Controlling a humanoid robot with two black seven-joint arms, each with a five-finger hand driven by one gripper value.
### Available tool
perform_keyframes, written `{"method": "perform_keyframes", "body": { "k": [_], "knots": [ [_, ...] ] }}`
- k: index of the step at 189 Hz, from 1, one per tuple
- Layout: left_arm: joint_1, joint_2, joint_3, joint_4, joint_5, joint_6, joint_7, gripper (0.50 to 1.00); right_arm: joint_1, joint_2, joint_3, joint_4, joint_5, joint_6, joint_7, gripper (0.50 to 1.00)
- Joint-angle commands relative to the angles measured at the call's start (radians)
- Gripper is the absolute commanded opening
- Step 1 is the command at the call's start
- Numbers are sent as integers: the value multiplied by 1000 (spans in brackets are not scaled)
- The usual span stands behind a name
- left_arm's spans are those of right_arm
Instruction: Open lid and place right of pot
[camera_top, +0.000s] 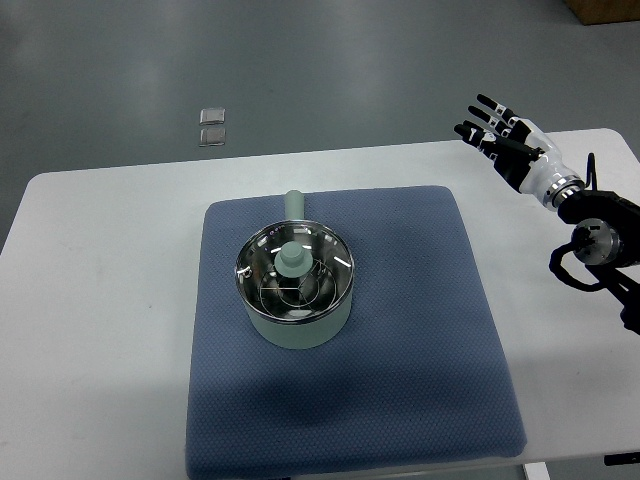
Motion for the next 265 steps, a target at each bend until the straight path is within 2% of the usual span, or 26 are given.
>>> {"method": "perform_keyframes", "body": {
  "k": [1,180,196,218,227,228,252,253,265],
  "knots": [
    [2,0,0,0,0,0,0,1000,0,-2,0,-4,0,-1,0,932],
    [0,0,0,0,0,0,0,1000,11,-14,49,-22,0,5,3,930],
    [0,0,0,0,0,0,0,1000,52,-54,46,-7,-20,33,27,930],
    [0,0,0,0,0,0,0,1000,109,-95,46,29,-149,130,35,928],
    [0,0,0,0,0,0,0,1000,109,-95,46,29,-149,130,35,928],
    [0,0,0,0,0,0,0,1000,133,-112,46,53,-226,157,39,930],
    [0,0,0,0,0,0,0,1000,167,-134,45,105,-324,186,41,928],
    [2,0,0,0,0,0,0,1000,189,-144,40,142,-389,206,41,928],
    [0,0,0,0,0,0,0,1000,221,-150,26,187,-472,226,43,928]
  ]
}}
